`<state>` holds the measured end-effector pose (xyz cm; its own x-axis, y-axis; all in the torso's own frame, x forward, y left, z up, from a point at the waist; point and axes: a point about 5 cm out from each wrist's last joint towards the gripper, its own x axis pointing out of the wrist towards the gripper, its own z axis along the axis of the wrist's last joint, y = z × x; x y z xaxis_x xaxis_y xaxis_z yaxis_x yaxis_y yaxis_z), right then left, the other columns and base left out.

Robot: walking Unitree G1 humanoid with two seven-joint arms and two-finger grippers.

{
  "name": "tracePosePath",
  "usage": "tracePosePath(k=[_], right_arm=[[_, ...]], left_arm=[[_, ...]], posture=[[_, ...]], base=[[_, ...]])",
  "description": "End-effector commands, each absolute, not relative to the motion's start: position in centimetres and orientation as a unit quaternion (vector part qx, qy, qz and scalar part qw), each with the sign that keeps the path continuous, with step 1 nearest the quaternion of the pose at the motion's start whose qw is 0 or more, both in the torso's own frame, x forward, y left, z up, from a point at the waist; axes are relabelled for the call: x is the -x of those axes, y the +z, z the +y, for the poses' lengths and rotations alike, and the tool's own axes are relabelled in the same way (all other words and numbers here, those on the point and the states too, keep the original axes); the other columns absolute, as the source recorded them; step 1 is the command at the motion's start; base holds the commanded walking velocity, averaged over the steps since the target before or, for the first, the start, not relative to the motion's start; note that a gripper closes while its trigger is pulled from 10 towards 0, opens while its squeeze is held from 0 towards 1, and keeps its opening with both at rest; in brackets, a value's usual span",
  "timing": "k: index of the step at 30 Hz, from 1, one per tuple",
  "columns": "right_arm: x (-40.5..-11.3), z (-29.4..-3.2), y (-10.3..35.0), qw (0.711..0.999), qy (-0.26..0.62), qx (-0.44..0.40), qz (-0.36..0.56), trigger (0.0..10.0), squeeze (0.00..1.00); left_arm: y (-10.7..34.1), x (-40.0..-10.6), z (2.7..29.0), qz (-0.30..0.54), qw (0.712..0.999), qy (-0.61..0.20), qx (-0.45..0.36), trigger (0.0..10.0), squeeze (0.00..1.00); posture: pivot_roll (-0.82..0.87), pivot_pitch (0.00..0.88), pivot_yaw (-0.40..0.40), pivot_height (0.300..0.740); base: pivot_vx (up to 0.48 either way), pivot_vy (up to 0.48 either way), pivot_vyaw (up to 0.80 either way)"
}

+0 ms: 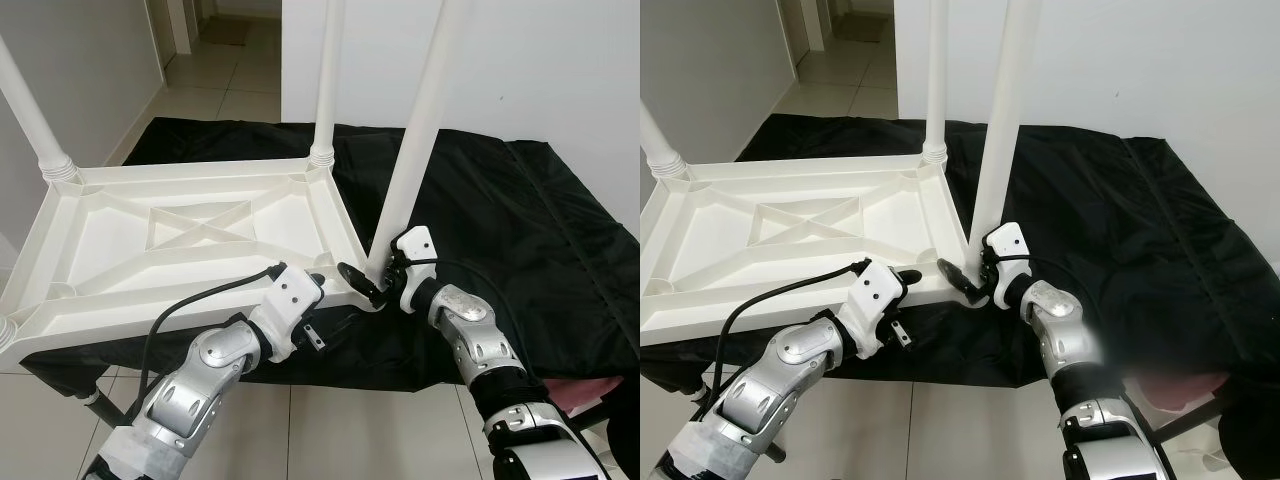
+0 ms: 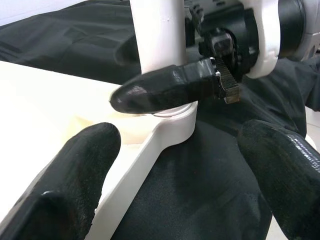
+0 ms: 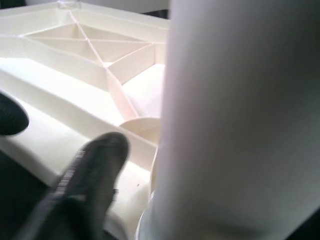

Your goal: Building children table

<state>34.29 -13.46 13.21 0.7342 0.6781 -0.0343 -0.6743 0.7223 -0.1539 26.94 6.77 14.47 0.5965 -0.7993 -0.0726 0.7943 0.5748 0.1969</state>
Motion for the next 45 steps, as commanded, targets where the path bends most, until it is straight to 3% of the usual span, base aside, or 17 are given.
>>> tracePosePath(k=[1,10,11,12,13,29,37,45], right_arm=[[-34.4,-13.3,13.2,0.922,0.375,0.092,-0.012,0.0,0.00],[-34.7,-13.7,12.6,0.925,0.371,0.086,-0.003,0.0,0.00],[-34.7,-13.8,12.6,0.928,0.364,0.078,-0.003,8.0,0.00],[-34.7,-13.8,12.6,0.928,0.364,0.078,-0.003,8.0,0.00],[-34.8,-13.8,12.6,0.931,0.359,0.070,-0.004,10.0,0.00],[-34.5,-12.7,12.1,0.968,0.250,0.002,0.015,10.0,0.00],[-33.2,-11.6,12.0,0.994,0.093,-0.042,0.024,10.0,0.00],[-32.2,-9.4,12.0,0.996,0.009,-0.079,0.032,10.0,0.00]], left_arm=[[14.4,-26.9,6.7,-0.011,0.880,-0.463,-0.111,10.0,0.00],[14.4,-26.9,6.8,-0.010,0.879,-0.463,-0.113,10.0,0.00],[14.4,-26.9,6.8,-0.010,0.879,-0.464,-0.113,10.0,0.00],[14.4,-26.9,6.8,-0.010,0.879,-0.464,-0.113,10.0,0.00],[14.4,-26.9,6.8,-0.010,0.879,-0.464,-0.113,10.0,0.00],[14.3,-26.9,6.7,-0.007,0.879,-0.464,-0.109,10.0,0.00],[14.2,-26.8,6.8,-0.005,0.877,-0.467,-0.111,10.0,0.00],[14.2,-26.7,6.8,-0.005,0.878,-0.467,-0.111,10.0,0.00]], posture=[[0.04,0.017,-0.045,0.740],[0.04,0.019,-0.044,0.740],[0.04,0.019,-0.044,0.740],[0.04,0.019,-0.044,0.740],[0.04,0.021,-0.043,0.740],[0.03,0.025,-0.053,0.740],[0.03,0.022,-0.054,0.740],[0.04,0.016,-0.064,0.740]], base=[[0.000,0.000,0.00],[0.000,0.000,0.00],[0.000,0.000,0.00],[0.000,0.000,0.00],[0.000,0.000,0.00],[0.000,0.000,0.00],[0.000,0.000,0.00],[0.000,0.000,0.00]])
